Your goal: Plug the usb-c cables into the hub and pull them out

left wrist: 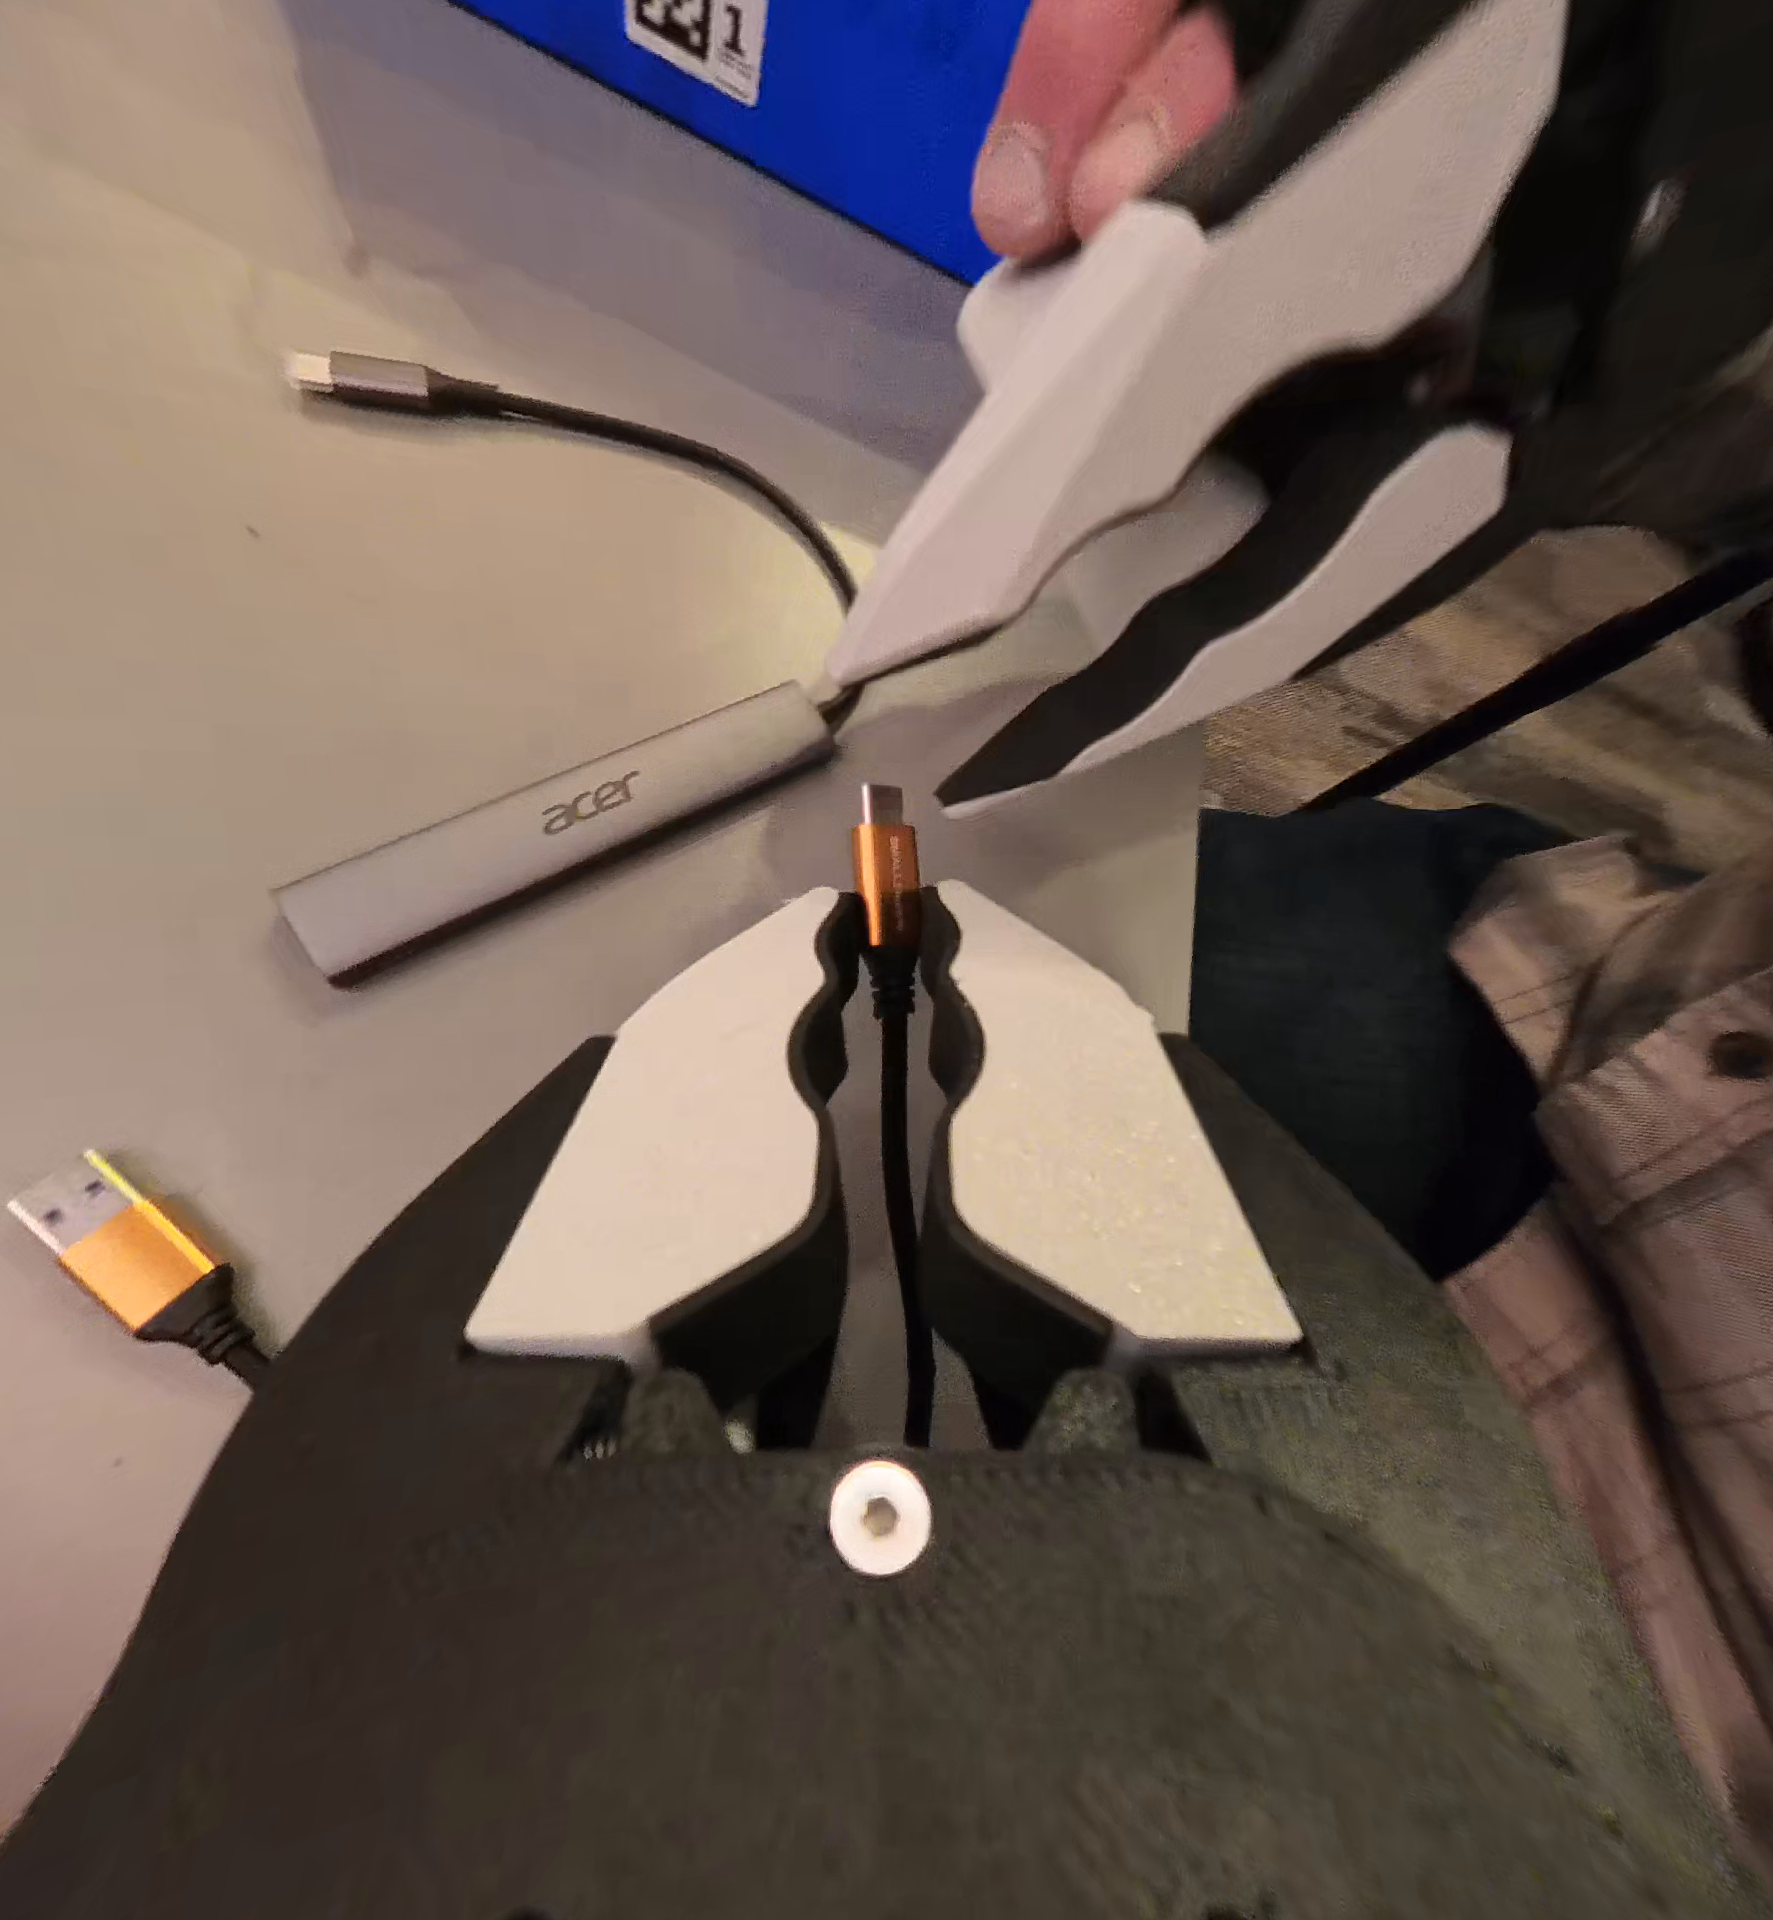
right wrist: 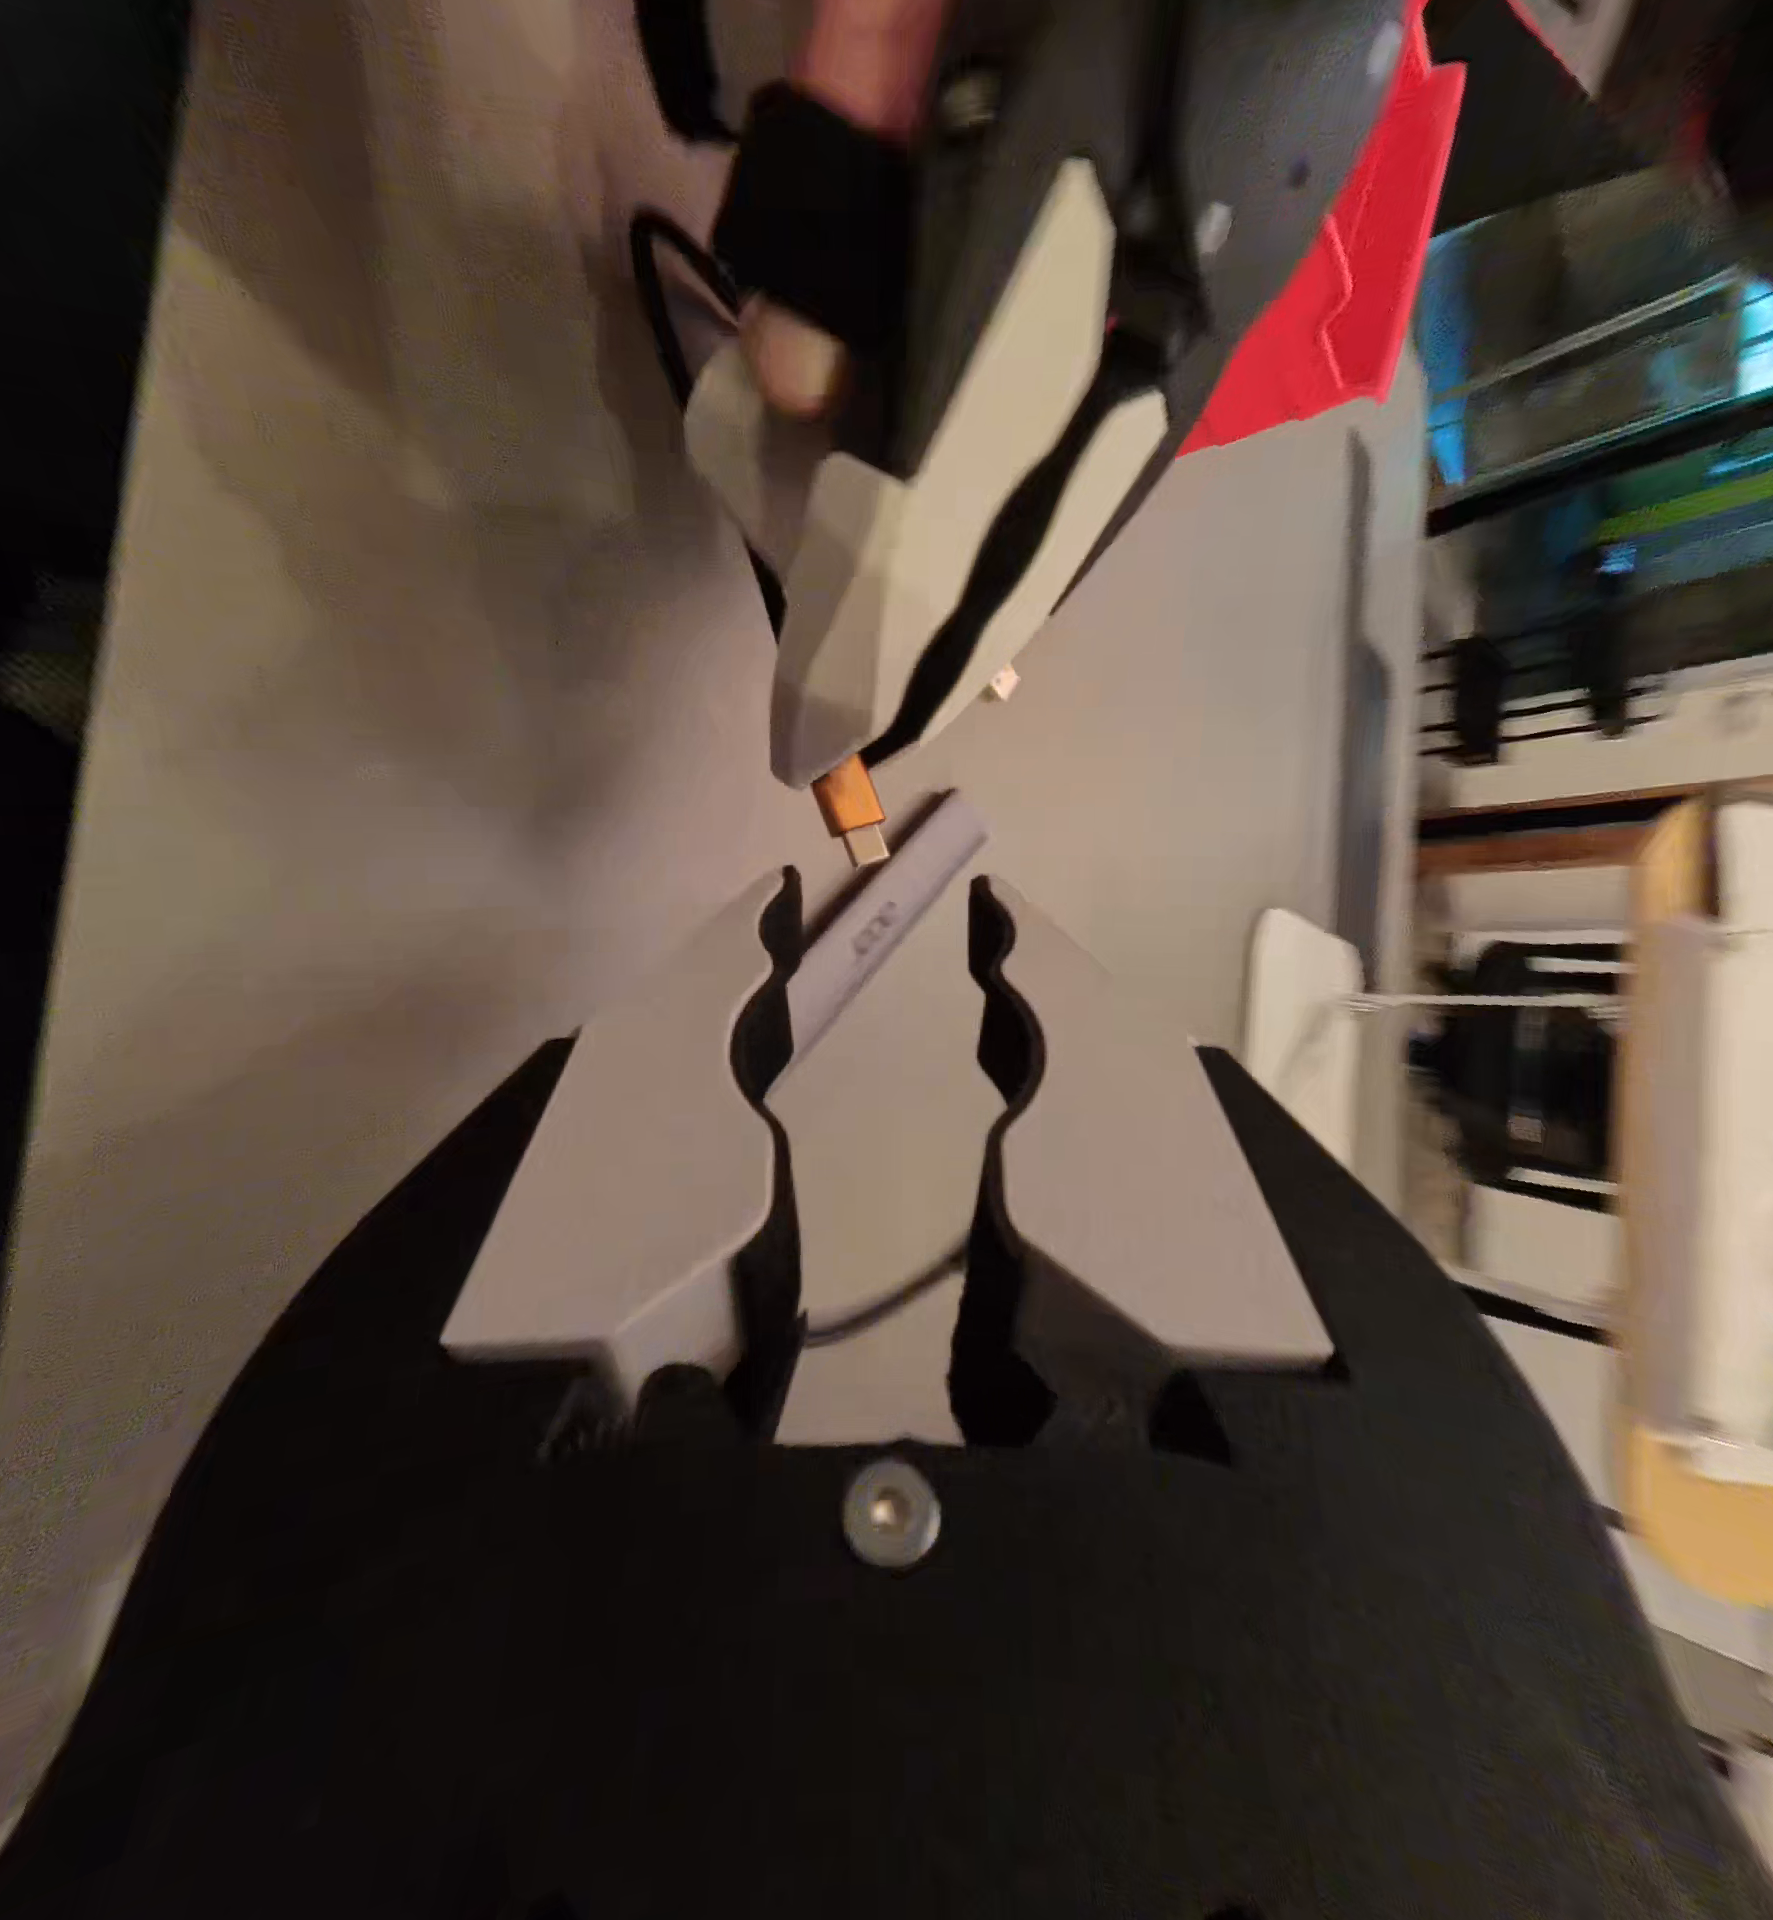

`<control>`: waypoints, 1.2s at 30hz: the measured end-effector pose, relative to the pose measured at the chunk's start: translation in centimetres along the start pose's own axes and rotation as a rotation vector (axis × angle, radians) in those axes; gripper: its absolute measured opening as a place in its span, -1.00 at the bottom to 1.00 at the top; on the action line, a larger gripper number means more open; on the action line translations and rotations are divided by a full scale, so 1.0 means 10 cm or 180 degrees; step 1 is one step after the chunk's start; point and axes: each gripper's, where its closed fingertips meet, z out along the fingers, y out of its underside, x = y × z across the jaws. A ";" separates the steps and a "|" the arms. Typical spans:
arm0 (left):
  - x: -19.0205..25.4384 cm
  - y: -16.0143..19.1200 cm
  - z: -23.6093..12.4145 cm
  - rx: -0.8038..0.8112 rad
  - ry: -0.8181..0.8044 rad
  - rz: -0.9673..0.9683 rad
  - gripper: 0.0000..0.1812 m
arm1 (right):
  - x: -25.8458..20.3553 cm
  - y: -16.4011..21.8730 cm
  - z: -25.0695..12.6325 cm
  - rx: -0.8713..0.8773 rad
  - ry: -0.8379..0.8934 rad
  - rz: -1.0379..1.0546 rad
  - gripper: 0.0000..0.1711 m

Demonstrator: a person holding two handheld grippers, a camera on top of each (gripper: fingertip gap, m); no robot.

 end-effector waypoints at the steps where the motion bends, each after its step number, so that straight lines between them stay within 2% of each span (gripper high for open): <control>1: 0.03 -0.02 -0.01 -0.0003 0.0074 -0.0034 -0.88 | 0.02 -0.01 0.00 -0.0074 0.0154 -0.0191 -0.68; 6: 0.12 -0.16 -0.05 0.0071 0.0317 -0.0168 -0.88 | 0.06 -0.11 0.01 -0.0176 0.0624 -0.0803 -0.90; 9: 0.15 -0.20 -0.07 0.0126 0.0403 -0.0229 -0.88 | 0.08 -0.12 -0.03 -0.0135 0.0659 -0.0805 -0.91; 16: 0.10 -0.36 -0.14 0.0331 0.0199 -0.0061 -0.86 | 0.21 -0.07 -0.11 -0.0011 0.0668 -0.0253 -0.96; 21: 0.09 -0.41 -0.17 0.0292 -0.0044 0.0289 -0.78 | 0.38 -0.11 -0.23 0.0377 0.0705 0.0448 -0.96; 26: 0.11 -0.68 -0.24 0.0916 -0.0042 0.0271 -0.84 | 0.49 -0.12 -0.33 0.0729 0.0797 0.1015 -0.96; 32: 0.23 -0.88 -0.32 0.1743 0.0485 -0.0269 -0.85 | 0.51 -0.11 -0.42 0.0926 0.0878 0.1175 -0.96; 36: 0.23 -0.90 -0.26 0.1889 0.0370 -0.0323 -0.84 | 0.58 -0.08 -0.47 0.0942 0.0957 0.1291 -0.96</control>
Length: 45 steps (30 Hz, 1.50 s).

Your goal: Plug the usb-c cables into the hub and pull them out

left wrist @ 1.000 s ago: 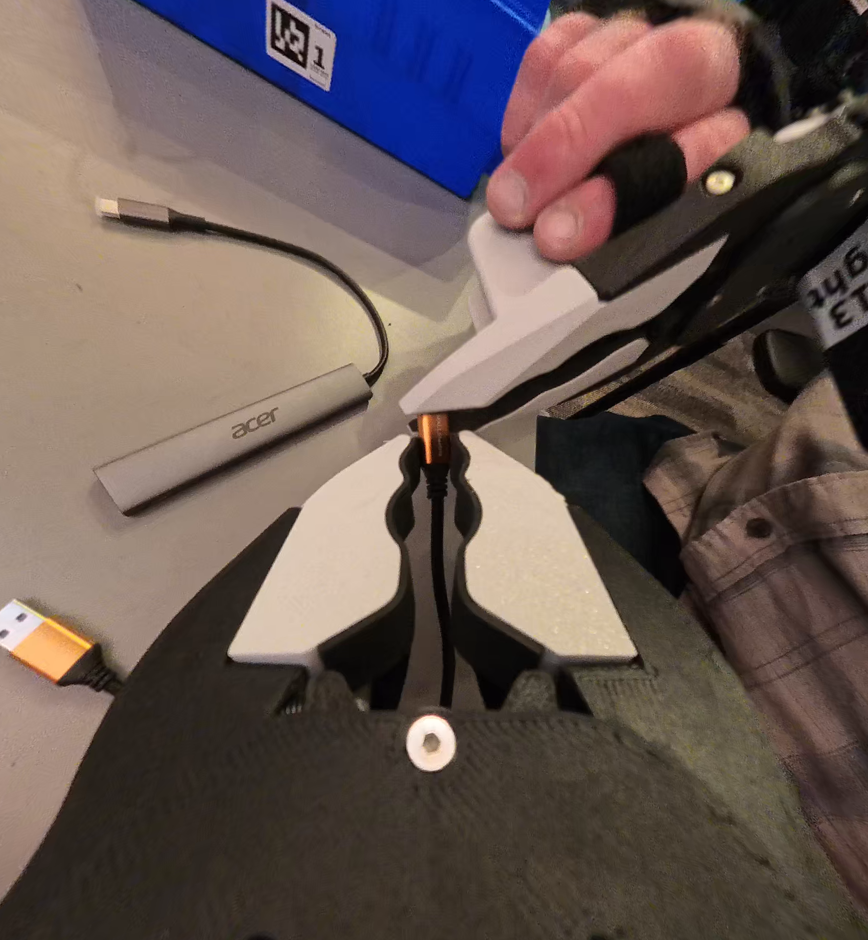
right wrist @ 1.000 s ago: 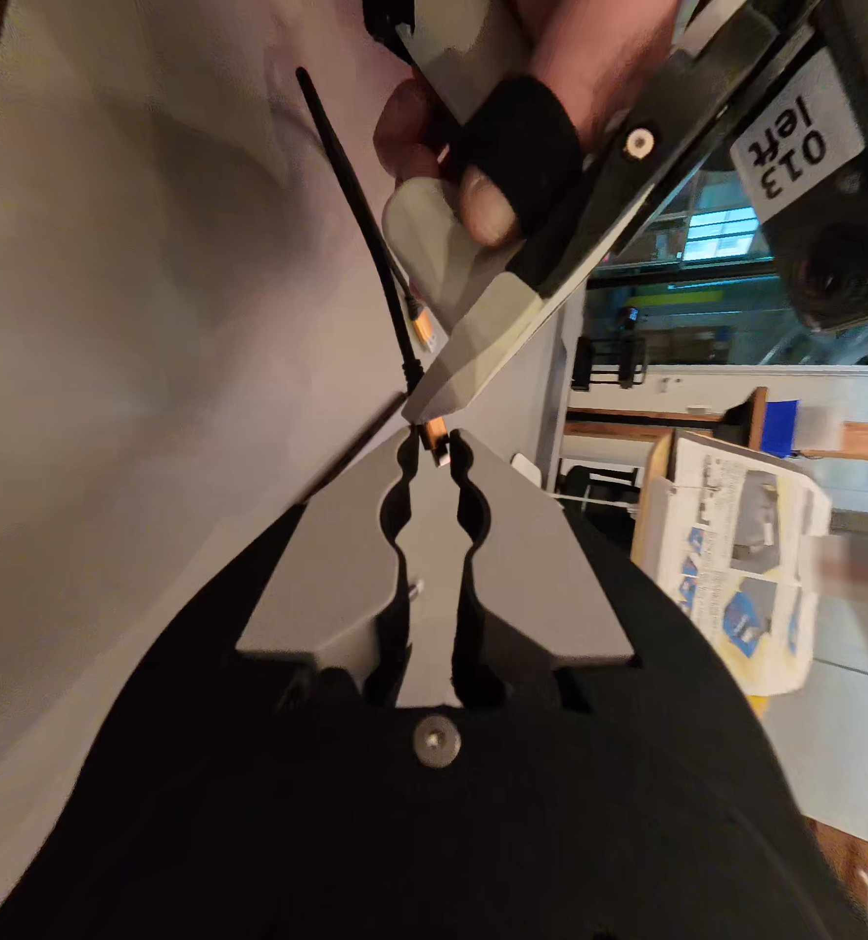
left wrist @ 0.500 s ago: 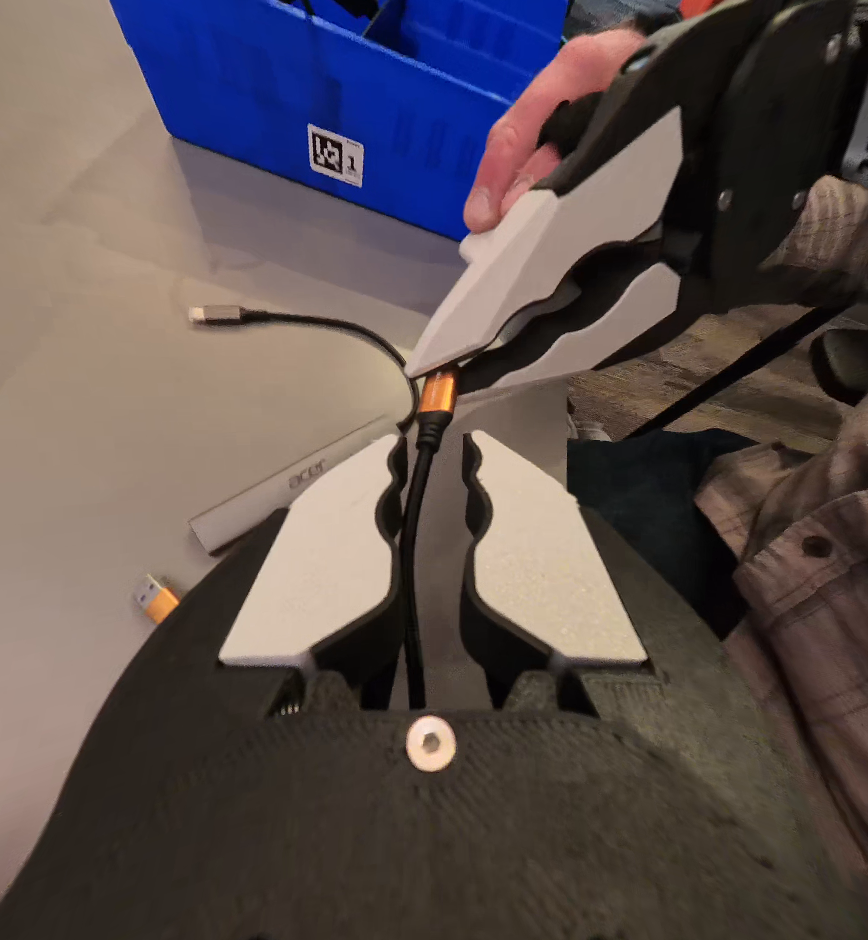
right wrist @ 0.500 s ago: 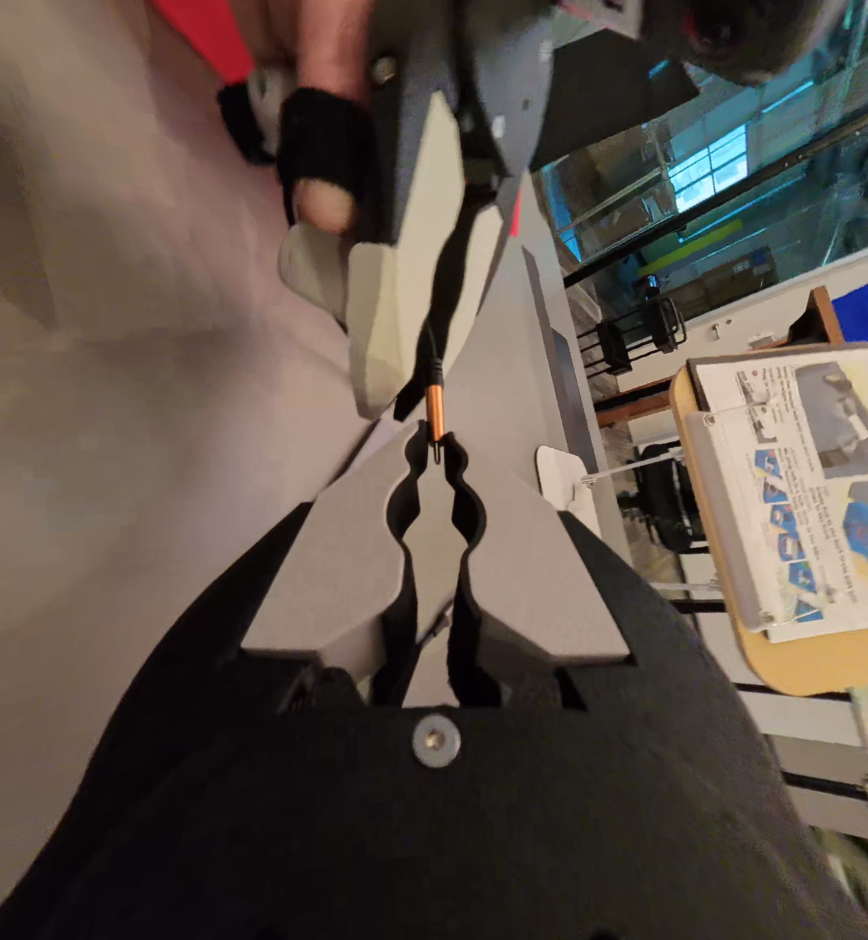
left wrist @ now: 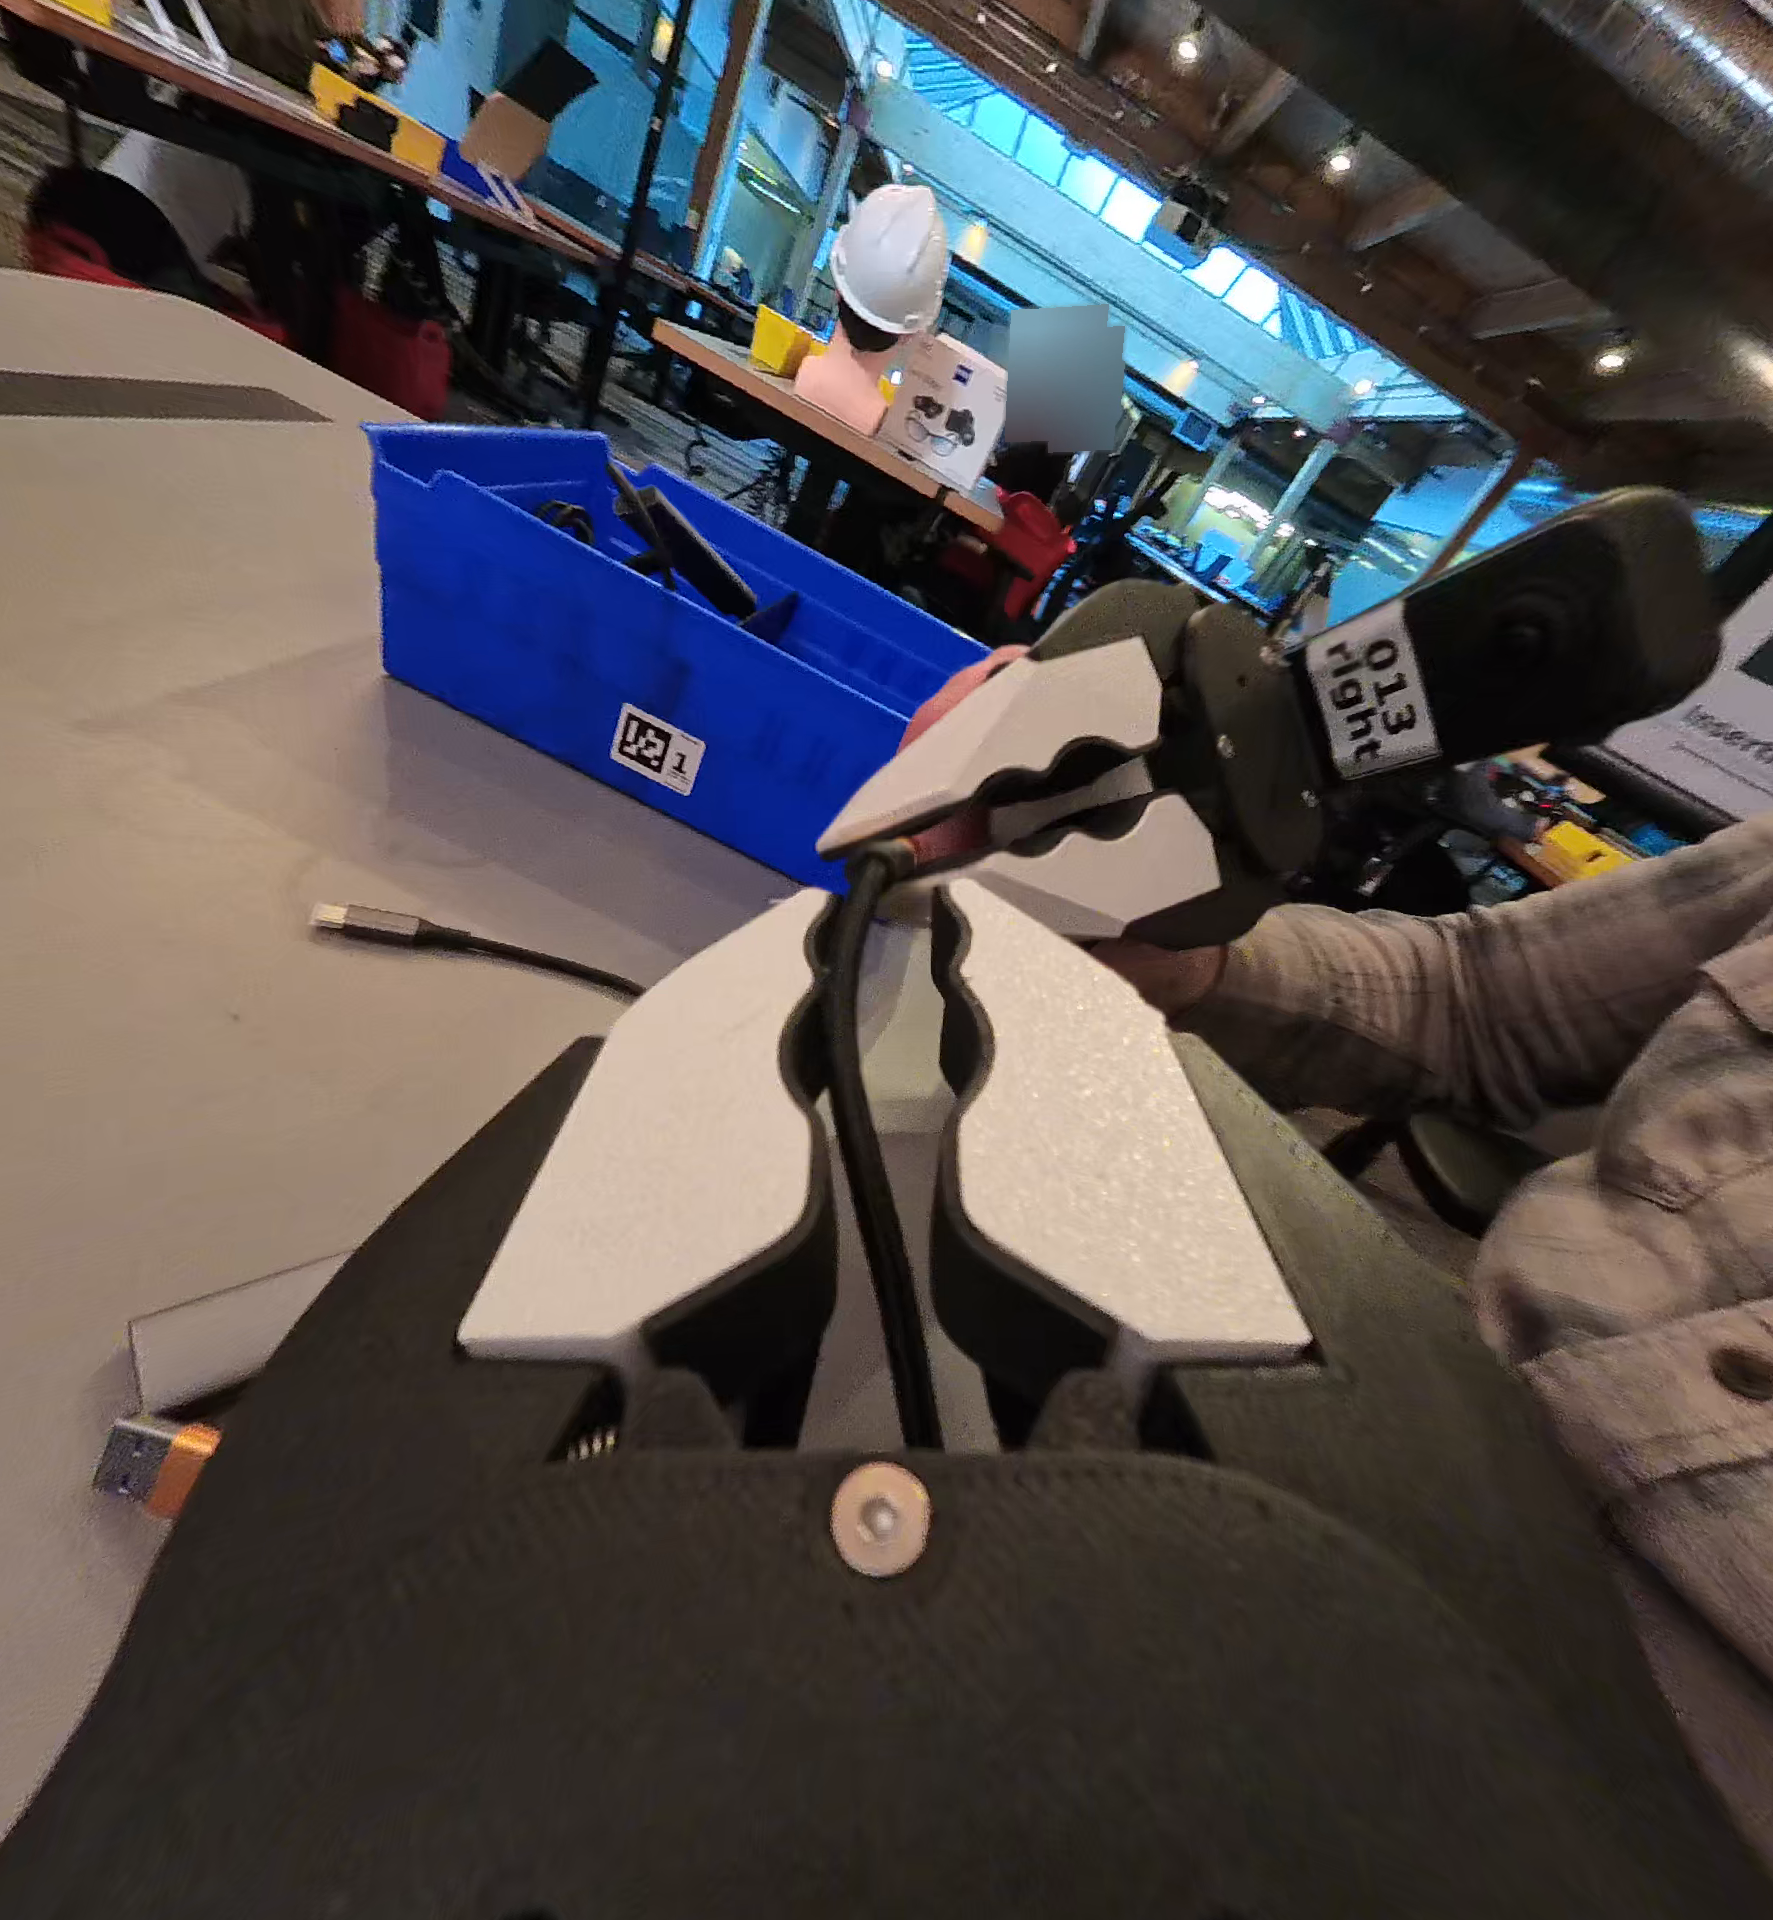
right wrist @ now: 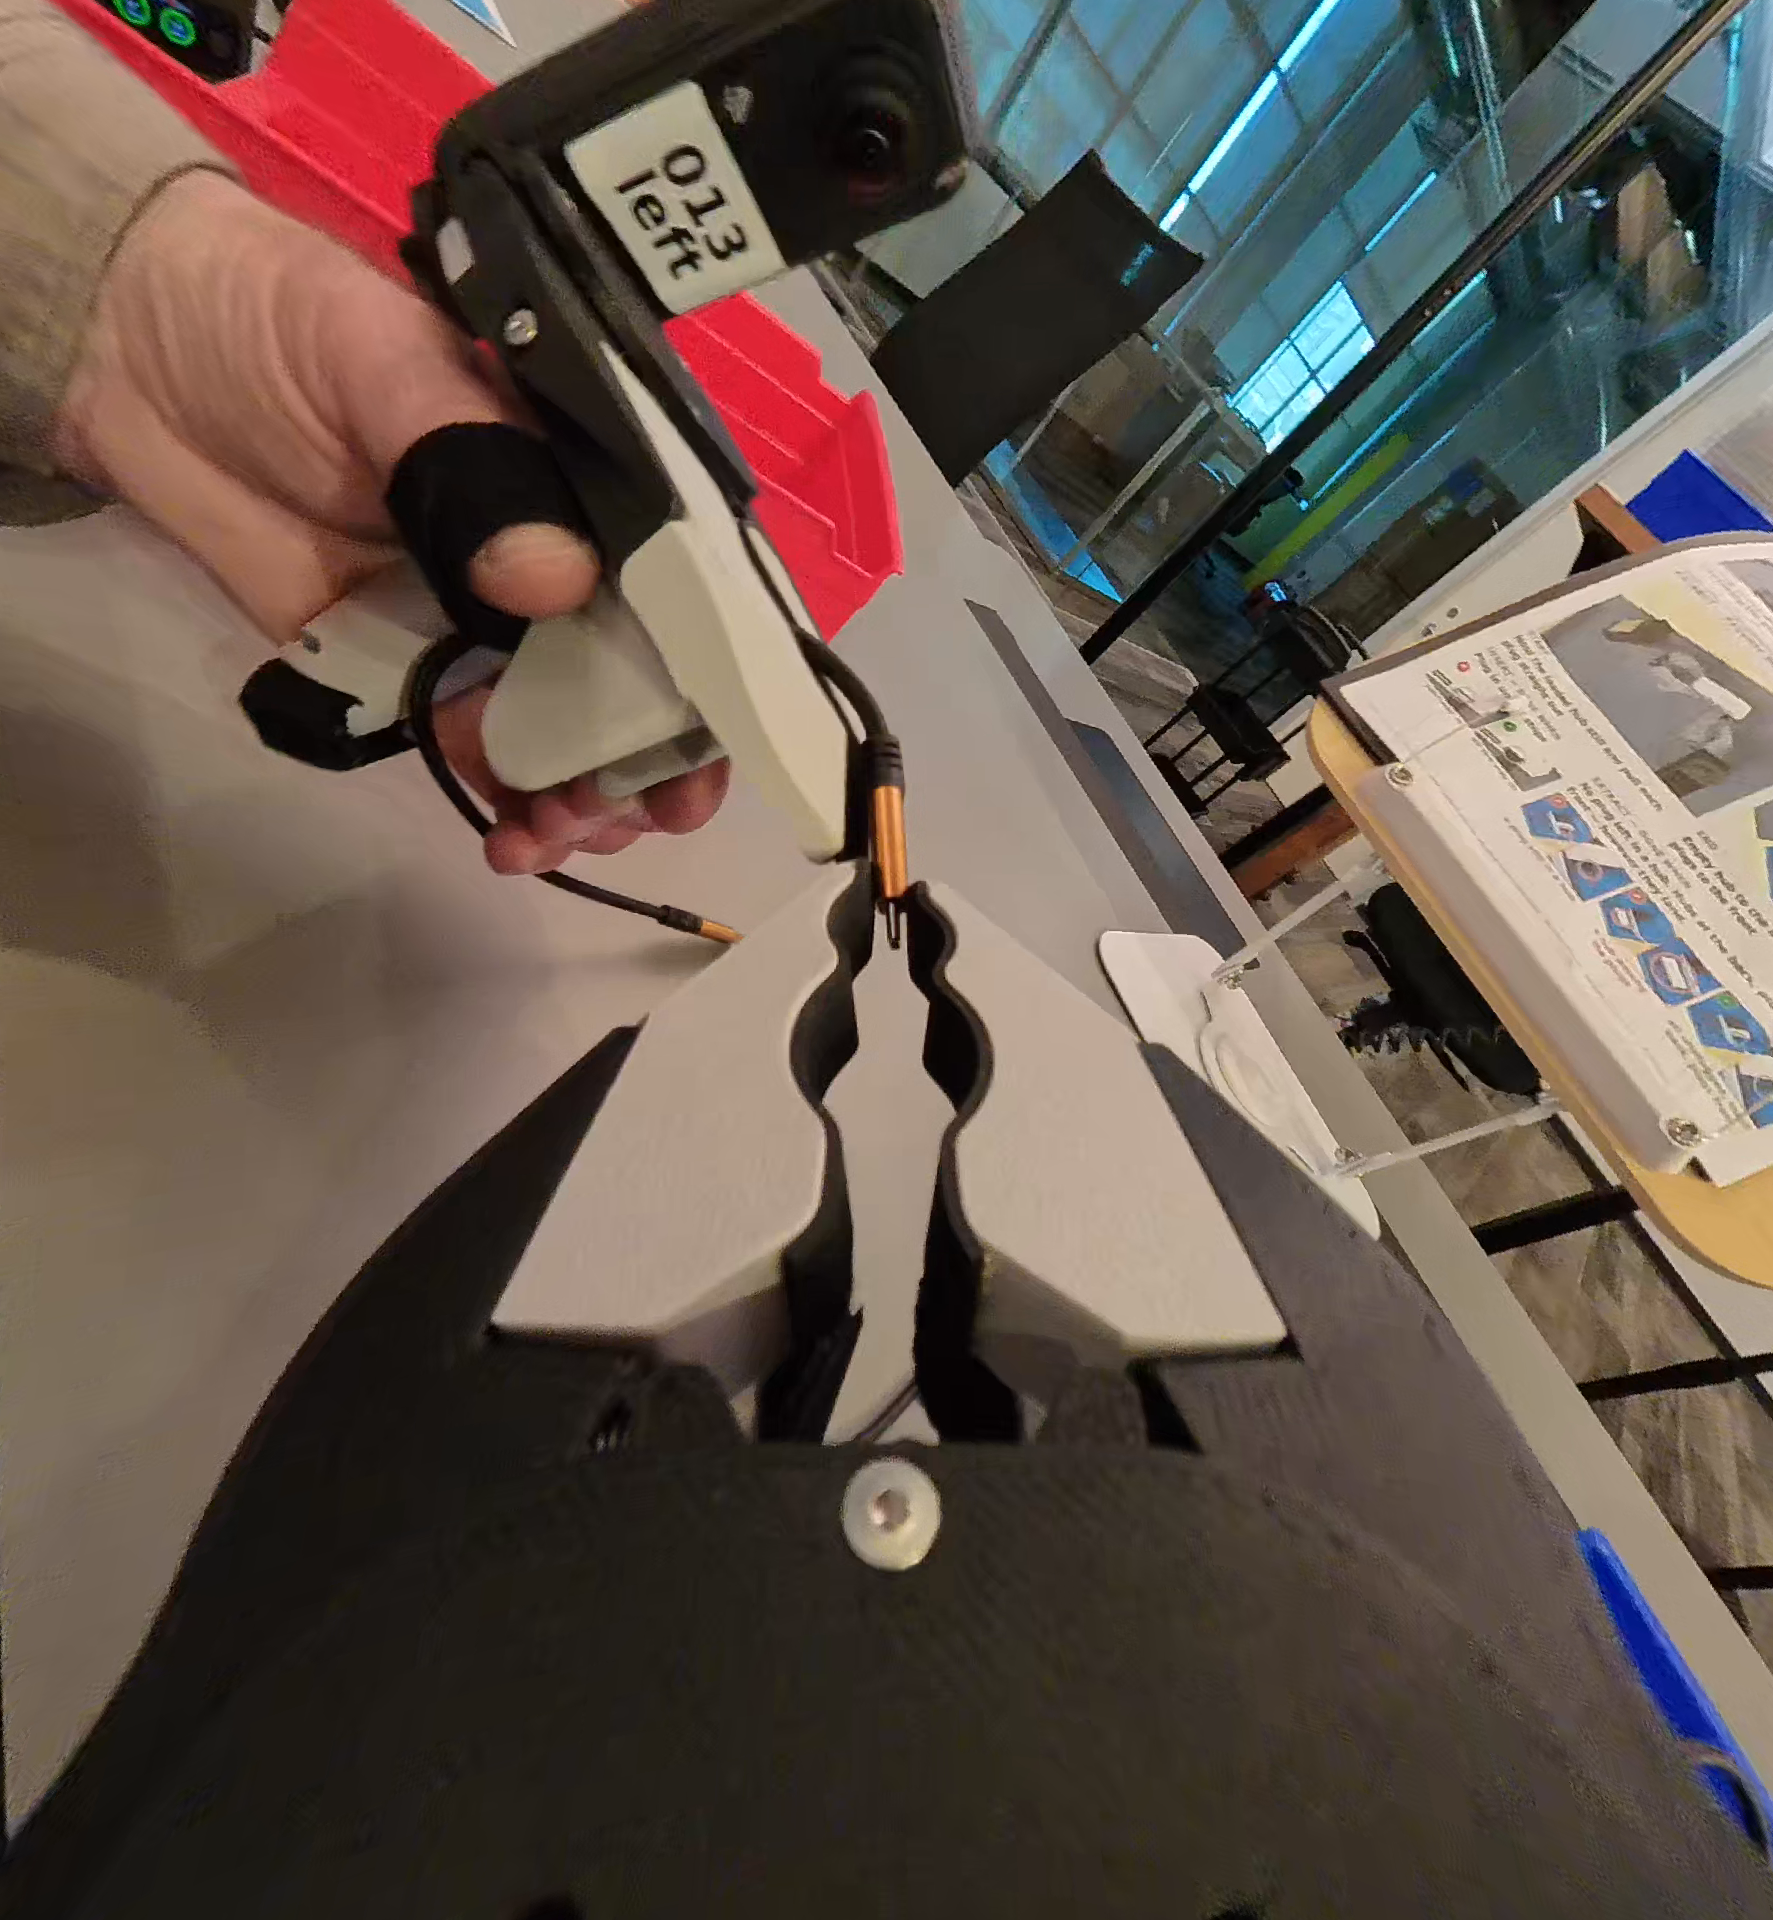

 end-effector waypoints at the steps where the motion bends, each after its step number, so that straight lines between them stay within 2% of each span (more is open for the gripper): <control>1: -0.01 0.00 0.02 0.0045 -0.0054 0.0013 -0.85 | 0.01 0.00 0.00 -0.0007 0.0021 -0.0011 -0.96; 9: 0.03 -0.15 0.03 0.0398 -0.0105 -0.0149 -0.87 | 0.04 -0.06 -0.02 -0.0006 0.0125 -0.0309 -0.96; 24: 0.00 -0.15 0.02 0.0344 -0.0255 0.0022 -0.88 | 0.05 -0.05 0.02 0.0039 0.0057 -0.0311 -0.96; 27: -0.04 -0.17 -0.03 0.0389 -0.0346 0.0059 -0.88 | 0.05 0.02 0.06 -0.0034 -0.0018 -0.0168 -0.74; 32: -0.17 -0.17 -0.18 0.0288 -0.0675 0.0303 -0.87 | 0.04 0.17 0.01 -0.0228 -0.0194 0.0220 -0.64; 36: -0.24 -0.17 -0.33 0.0236 -0.0917 0.0397 -0.87 | -0.13 0.48 -0.04 -0.0648 -0.0525 0.0680 -0.54; 40: -0.24 -0.15 -0.41 0.0162 -0.1041 0.0546 -0.87 | -0.44 0.83 -0.02 -0.1172 -0.0868 0.1034 -0.30; 45: -0.25 -0.13 -0.48 0.0136 -0.1177 0.0649 -0.87 | -0.59 1.05 0.08 -0.1559 -0.0994 0.1193 -0.31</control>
